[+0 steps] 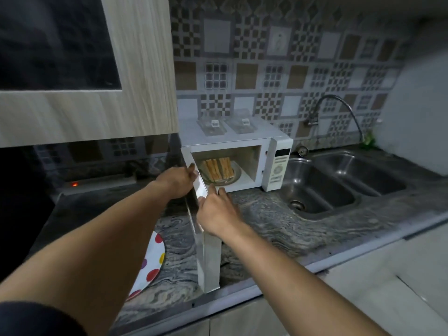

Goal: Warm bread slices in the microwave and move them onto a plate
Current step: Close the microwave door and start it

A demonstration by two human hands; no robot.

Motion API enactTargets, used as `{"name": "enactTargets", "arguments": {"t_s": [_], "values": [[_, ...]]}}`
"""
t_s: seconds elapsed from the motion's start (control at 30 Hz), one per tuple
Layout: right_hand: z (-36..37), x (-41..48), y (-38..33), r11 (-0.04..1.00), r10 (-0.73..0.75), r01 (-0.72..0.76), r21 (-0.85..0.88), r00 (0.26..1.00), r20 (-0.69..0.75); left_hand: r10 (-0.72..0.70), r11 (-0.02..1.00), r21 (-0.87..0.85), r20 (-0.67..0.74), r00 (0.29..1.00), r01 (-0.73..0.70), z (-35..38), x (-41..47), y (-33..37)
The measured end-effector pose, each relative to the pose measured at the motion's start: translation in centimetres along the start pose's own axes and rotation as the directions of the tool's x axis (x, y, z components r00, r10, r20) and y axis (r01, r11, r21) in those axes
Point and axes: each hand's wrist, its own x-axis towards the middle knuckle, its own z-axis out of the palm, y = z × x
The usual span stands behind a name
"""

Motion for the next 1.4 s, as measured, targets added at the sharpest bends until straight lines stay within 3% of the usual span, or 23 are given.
{"name": "enactTargets", "arguments": {"t_s": [0.13,0.43,0.57,0.93,1.17,1.4], "values": [[-0.5,-0.1,-0.2,0.996,0.038,-0.039,-0.075,0.999,-0.018,0.038,0.998,0.045,0.033,0.999,-0.039,0.5,0.8,0.5],[-1.2,2.2,5.1,0.911,-0.107,0.011,-0.411,0.972,-0.211,0.109,0.994,0.035,-0.040,0.993,-0.108,2.5,2.8,3.3],[-3.7,5.4,9.3,0.897,-0.138,0.023,-0.441,0.964,-0.229,0.081,0.996,-0.014,-0.123,0.989,-0.084,4.3,4.3,4.7],[-8.8,14.5,17.4,0.772,-0.404,0.198,-0.604,0.887,-0.225,-0.024,0.992,0.114,-0.278,0.960,0.058,7.8,10.1,9.1],[-9.1,20.8,20.3,0.795,-0.485,0.275,-0.541,0.824,-0.294,-0.091,0.982,0.132,-0.317,0.944,0.139,8.5,13.3,11.0],[-9.7,25.8,21.6,0.753,-0.565,0.337,-0.565,0.771,-0.293,-0.155,0.963,0.150,-0.368,0.917,0.223,8.8,16.1,12.2]]}}
